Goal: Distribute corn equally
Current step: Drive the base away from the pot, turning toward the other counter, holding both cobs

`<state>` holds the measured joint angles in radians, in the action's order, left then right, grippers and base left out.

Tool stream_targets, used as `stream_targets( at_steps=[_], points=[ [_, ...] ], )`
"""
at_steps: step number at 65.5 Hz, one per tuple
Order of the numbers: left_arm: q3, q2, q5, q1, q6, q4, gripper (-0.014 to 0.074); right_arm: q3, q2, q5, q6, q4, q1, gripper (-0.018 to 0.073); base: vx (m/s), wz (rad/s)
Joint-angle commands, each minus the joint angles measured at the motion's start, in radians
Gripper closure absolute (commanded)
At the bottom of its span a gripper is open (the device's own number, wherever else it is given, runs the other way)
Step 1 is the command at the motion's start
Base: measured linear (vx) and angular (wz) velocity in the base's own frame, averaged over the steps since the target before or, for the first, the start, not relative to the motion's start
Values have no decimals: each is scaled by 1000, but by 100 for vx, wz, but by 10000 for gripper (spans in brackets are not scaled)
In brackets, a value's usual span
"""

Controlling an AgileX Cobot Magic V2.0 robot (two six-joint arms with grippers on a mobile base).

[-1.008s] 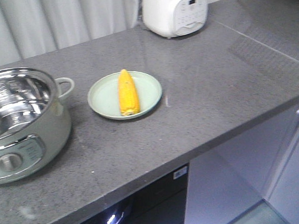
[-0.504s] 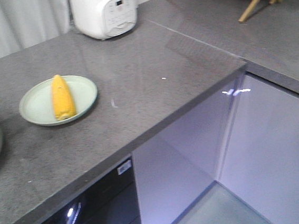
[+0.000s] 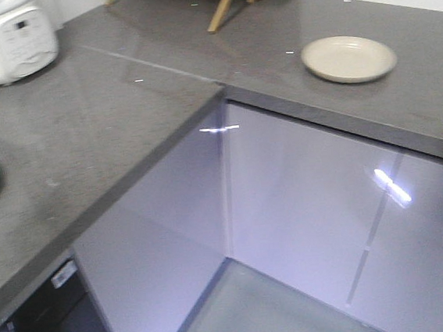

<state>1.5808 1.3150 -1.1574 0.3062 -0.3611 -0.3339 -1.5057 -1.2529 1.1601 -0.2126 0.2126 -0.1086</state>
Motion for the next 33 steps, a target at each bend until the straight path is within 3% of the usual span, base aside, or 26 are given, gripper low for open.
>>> stream_targets(
  at_steps=[1,19,33],
  points=[
    [29,-27,53,0,-6,-21,503,-24,24,-59,-2,12,-4,479,-4,-67],
    [29,-27,53,0,-6,-21,503,-24,24,-59,-2,12,-4,479,-3,-61],
    [29,-27,53,0,-6,-21,503,-24,24,-59,-2,12,-4,479,1,-38]
  ],
)
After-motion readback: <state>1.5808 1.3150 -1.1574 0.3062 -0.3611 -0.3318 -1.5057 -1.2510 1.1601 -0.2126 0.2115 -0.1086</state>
